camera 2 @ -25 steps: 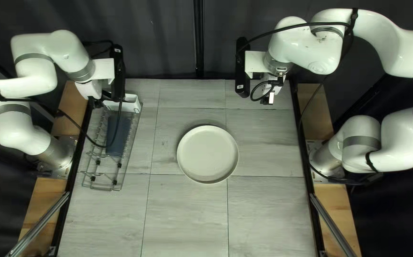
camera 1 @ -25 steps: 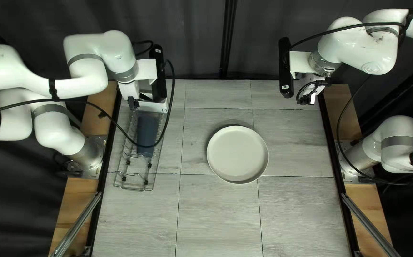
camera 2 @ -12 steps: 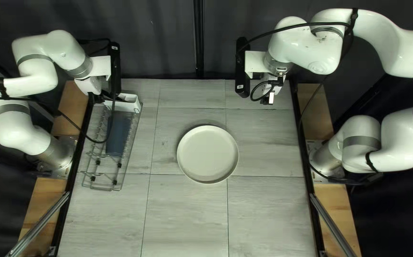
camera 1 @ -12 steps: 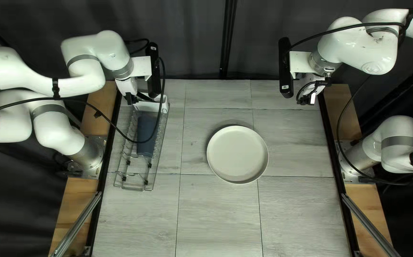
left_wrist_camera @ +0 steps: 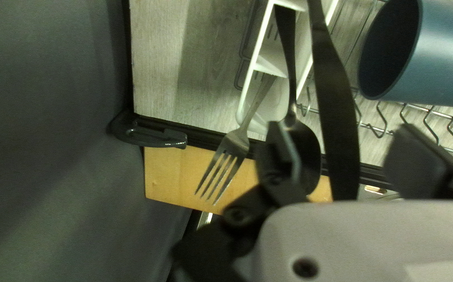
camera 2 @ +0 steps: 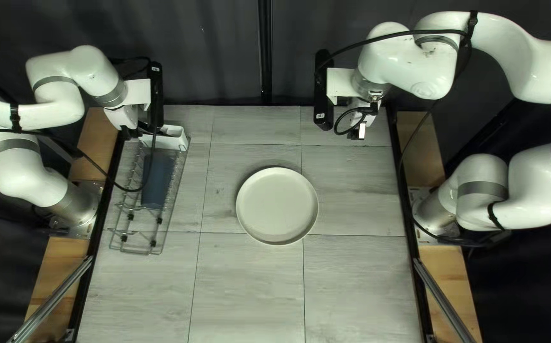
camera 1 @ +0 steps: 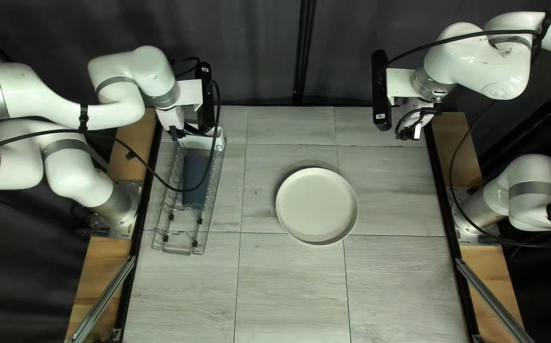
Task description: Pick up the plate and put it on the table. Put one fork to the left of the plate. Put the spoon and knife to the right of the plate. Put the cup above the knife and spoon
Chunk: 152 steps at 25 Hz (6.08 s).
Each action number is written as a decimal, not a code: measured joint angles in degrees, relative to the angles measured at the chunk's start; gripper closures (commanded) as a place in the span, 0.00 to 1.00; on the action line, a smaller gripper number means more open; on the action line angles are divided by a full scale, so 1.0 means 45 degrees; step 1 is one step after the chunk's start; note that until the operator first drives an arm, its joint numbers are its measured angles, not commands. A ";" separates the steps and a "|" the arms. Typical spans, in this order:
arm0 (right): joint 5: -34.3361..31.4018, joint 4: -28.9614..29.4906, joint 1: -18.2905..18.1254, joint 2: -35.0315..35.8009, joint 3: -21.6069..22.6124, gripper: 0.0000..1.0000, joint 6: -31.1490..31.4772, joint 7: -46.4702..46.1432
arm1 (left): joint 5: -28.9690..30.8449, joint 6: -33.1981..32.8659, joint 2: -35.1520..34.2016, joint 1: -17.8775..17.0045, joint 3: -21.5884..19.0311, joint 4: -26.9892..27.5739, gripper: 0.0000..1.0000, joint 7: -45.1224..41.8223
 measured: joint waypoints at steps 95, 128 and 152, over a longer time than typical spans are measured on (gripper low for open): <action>0.1074 -0.0426 0.0792 0.2805 0.2365 0.00 -0.8065 0.5073 | -0.4361 -0.0441 0.1157 -0.2655 -0.2125 0.4648 1.00 -0.0139; -0.3849 0.2553 0.0756 0.7768 0.2710 0.15 -1.1701 0.8398 | -0.4361 -0.0441 0.1157 -0.2655 -0.2125 0.4647 1.00 -0.0139; -0.2961 0.2056 0.0836 0.6983 0.2652 1.00 -1.0634 0.7063 | -0.4361 -0.0441 0.1157 -0.2655 -0.2125 0.4647 0.00 -0.0139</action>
